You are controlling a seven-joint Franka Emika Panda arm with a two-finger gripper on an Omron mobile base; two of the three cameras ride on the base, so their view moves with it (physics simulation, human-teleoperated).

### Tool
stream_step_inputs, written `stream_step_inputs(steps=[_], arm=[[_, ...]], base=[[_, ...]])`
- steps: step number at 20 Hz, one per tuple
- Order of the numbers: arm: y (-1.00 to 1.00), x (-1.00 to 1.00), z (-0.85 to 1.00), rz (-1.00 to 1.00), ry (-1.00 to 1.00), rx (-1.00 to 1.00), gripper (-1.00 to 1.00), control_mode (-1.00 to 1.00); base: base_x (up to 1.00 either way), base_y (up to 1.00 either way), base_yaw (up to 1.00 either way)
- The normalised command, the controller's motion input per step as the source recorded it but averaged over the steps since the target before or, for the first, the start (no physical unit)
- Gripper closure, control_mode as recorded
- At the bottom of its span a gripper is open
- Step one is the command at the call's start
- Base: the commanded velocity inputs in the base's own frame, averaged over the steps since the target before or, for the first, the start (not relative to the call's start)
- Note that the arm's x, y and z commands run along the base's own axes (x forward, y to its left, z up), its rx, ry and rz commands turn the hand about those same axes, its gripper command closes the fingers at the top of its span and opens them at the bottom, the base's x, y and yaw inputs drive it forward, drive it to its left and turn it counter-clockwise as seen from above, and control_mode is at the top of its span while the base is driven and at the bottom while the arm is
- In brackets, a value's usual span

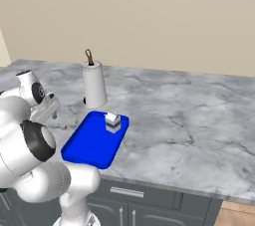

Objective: Take out the milk from the fridge and place it on the tray on the counter. Then take the sugar cube near the tray and place it in the tray.

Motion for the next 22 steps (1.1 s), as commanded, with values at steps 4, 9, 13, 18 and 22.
stream_step_inputs(steps=[4, 9, 13, 18, 22], arm=[[0.00, 0.36, -0.37, 0.02, 0.02, -0.02, -1.00, -1.00], [0.00, 0.44, -0.31, 0.02, 0.01, -0.03, -1.00, -1.00], [0.01, 0.48, -0.30, 0.03, 0.07, 0.00, -1.00, -1.00], [0.17, 0.54, -0.17, 0.02, 0.07, 0.00, -1.00, -1.00], [0.23, 0.43, -0.14, 0.00, 0.04, -0.02, -1.00, -1.00]], base=[[0.00, 0.00, 0.00], [0.00, 0.00, 0.00], [0.00, 0.00, 0.00], [0.00, 0.00, 0.00], [0.00, 0.00, 0.00]])
